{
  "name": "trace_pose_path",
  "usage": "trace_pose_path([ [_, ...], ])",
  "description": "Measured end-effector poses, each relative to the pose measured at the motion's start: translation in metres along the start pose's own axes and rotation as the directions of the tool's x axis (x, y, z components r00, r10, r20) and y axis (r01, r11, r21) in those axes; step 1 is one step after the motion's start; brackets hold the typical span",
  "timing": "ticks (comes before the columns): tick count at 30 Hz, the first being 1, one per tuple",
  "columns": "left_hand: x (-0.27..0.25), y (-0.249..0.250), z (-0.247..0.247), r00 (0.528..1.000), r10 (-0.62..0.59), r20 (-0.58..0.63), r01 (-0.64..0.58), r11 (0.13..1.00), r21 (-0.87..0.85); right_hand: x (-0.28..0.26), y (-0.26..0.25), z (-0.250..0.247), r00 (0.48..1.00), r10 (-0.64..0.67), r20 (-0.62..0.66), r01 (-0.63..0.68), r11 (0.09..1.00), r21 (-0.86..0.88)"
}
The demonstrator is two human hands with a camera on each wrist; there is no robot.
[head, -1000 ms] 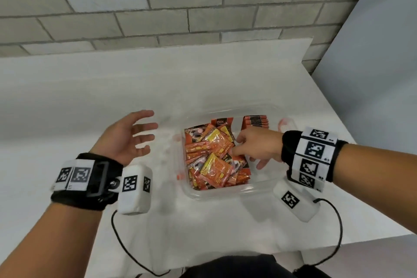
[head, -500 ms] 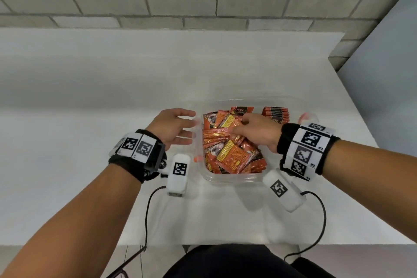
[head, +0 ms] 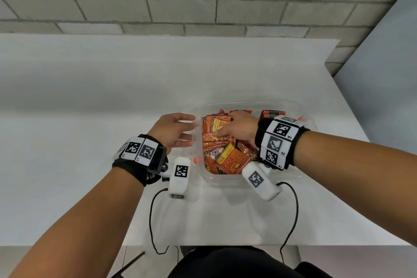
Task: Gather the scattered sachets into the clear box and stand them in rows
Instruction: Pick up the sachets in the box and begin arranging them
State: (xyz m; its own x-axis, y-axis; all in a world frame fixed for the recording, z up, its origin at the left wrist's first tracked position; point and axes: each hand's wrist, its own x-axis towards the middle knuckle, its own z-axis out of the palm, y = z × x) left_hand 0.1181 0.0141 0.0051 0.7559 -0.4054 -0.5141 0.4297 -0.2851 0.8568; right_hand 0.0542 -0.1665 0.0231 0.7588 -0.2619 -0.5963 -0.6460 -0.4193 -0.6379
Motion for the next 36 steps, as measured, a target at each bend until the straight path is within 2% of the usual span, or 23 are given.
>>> trace_pose_path([
  [5, 0.000, -0.001, 0.000, 1.000, 0.004, -0.001, -0.004, 1.000, -0.017, -0.009, -0.001, -0.003, 0.999, -0.006, 0.035, 0.004, 0.998, 0.067],
  [8, 0.000, -0.002, 0.000, 1.000, 0.005, -0.004, -0.005, 1.000, -0.018, -0.011, -0.001, -0.004, 1.000, 0.005, -0.006, -0.004, 0.987, 0.158],
  [14, 0.000, 0.000, -0.002, 1.000, 0.003, 0.006, -0.003, 1.000, 0.000, -0.011, 0.000, -0.015, 0.993, -0.033, -0.112, 0.054, 0.982, 0.183],
  [16, 0.001, 0.000, -0.002, 1.000, 0.003, 0.006, -0.004, 1.000, 0.012, -0.008, 0.003, -0.019, 0.995, -0.019, -0.095, 0.040, 0.974, 0.225],
  [21, 0.000, 0.000, -0.001, 1.000, 0.002, -0.005, -0.002, 1.000, 0.003, -0.013, 0.003, -0.013, 0.999, -0.002, 0.053, -0.012, 0.968, 0.250],
  [26, -0.001, 0.000, 0.000, 1.000, 0.006, -0.012, -0.005, 1.000, 0.005, -0.009, -0.003, -0.006, 0.986, -0.133, -0.102, 0.149, 0.975, 0.165],
  [36, 0.000, 0.000, -0.001, 1.000, 0.003, -0.015, -0.003, 1.000, 0.005, -0.011, -0.006, -0.023, 0.969, -0.186, -0.163, 0.216, 0.956, 0.196],
])
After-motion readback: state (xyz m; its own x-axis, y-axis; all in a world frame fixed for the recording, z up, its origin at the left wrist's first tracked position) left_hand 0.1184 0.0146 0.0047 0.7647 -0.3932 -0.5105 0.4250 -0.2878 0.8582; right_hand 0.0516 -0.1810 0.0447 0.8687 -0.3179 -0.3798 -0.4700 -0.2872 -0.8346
